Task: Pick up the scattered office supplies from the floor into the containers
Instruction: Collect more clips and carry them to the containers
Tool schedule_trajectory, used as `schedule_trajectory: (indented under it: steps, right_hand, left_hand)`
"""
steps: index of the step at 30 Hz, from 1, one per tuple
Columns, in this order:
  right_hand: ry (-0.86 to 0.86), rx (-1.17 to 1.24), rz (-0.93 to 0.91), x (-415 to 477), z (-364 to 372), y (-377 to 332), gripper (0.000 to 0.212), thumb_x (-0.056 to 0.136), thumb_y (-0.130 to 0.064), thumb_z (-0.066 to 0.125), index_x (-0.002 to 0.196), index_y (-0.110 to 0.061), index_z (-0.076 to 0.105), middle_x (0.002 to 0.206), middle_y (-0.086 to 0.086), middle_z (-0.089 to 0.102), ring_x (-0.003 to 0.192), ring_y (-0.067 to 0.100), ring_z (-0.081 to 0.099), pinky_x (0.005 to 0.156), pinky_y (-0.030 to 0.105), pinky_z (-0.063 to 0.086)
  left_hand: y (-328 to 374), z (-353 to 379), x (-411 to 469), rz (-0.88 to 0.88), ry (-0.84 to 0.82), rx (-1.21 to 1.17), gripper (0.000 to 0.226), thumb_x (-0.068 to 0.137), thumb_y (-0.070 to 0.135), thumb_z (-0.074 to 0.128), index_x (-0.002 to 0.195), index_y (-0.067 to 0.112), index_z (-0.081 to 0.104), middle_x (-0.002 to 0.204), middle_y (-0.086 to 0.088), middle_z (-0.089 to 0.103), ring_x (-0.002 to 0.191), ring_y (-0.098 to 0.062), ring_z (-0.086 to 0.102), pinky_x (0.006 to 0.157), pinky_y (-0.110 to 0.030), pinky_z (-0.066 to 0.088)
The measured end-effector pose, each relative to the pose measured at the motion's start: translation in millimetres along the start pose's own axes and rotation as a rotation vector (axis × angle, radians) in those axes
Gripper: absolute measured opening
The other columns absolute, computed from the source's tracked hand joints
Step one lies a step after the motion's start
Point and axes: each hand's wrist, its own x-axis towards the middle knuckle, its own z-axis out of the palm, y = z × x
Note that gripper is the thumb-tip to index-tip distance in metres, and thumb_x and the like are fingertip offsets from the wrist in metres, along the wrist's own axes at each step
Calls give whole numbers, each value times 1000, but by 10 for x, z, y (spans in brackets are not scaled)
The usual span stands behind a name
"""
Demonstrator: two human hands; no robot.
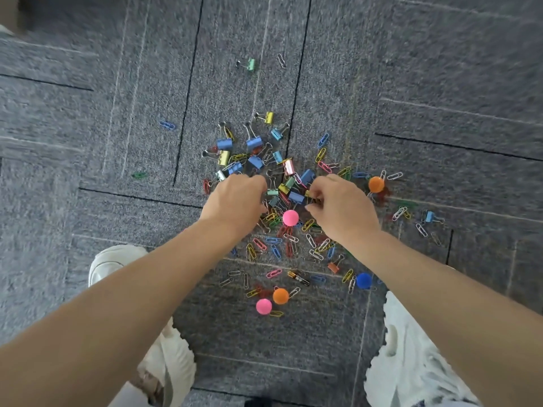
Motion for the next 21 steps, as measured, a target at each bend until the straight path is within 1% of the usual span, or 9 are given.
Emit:
schedule_trajectory:
  steps: [2, 5, 8, 11, 13, 15, 16, 18, 21]
  right_hand:
    - [10, 12, 4, -15, 6, -6, 17, 90, -22, 68, 102, -21, 56, 105, -3, 57, 89, 25, 60, 70, 40, 53]
    - [8, 42, 64, 12, 6, 11, 24, 87, -13, 66, 99, -21, 48, 95, -1, 62, 82, 28, 61, 66, 42, 54]
    - [-1, 53, 73, 18, -13, 6, 27, 86, -16, 67, 106, -21, 49, 90, -1, 63, 77, 28, 61, 64, 42, 54]
    - [11, 98, 37, 17, -43, -19, 26, 86, -20, 66, 111, -23, 59, 93, -3, 61, 82, 27, 59, 67, 39, 52]
    - [20, 172, 11, 23, -63, -25, 18, 85, -17, 66, 102, -21, 66, 92, -1, 62, 78, 22, 58, 67, 34, 49]
    - [9, 263, 9, 32, -94, -22, 7, 85, -13, 65, 90, -17, 67, 83, -3, 62, 66, 12, 53, 60, 26, 41]
    - [10, 301, 20, 39, -118, -23, 4, 86, -13, 66, 87, -17, 67, 81, -6, 60, 64, 6, 50, 59, 20, 37]
    - [29, 323, 49, 67, -162, -24, 3, 86, -17, 69, 84, -19, 69, 87, -7, 55, 69, 2, 50, 62, 17, 33]
    - [43, 305, 92, 114, -200, -32, 6, 85, -19, 69, 82, -23, 69, 84, -6, 61, 70, 4, 54, 64, 16, 36]
  left_hand:
    - [-18, 20, -27, 20, 7, -6, 40, 85, 37, 72, 116, 13, 62, 109, -4, 61, 98, -22, 60, 89, -33, 50]
    - [-31, 71, -77, 15, -19, 13, 48, 80, 40, 76, 119, 14, 63, 110, -3, 64, 101, -22, 62, 92, -37, 52]
    - [-64, 77, -138, 6, -43, 20, 49, 80, 36, 78, 122, 16, 62, 111, -1, 65, 102, -22, 62, 92, -41, 54]
    - [-104, 89, -171, 36, -17, 37, 41, 83, 30, 78, 120, 19, 63, 109, 0, 65, 99, -24, 62, 86, -42, 56]
    - [-134, 129, -178, 55, -9, 26, 36, 86, 26, 75, 119, 21, 62, 106, -1, 63, 97, -24, 61, 81, -39, 55]
    - [-166, 172, -183, 91, -14, 36, 31, 89, 26, 72, 118, 23, 60, 104, -1, 60, 97, -24, 60, 79, -36, 54]
    - [-182, 190, -198, 114, -7, 31, 28, 90, 26, 70, 116, 23, 59, 104, -1, 59, 98, -24, 59, 80, -36, 54]
    - [-237, 208, -240, 161, 33, -1, 22, 91, 24, 69, 110, 19, 61, 102, -1, 58, 96, -22, 58, 81, -37, 56]
    - [-340, 163, -327, 266, 105, -164, 11, 88, 18, 72, 93, 12, 63, 88, 3, 56, 78, -15, 54, 75, -32, 55]
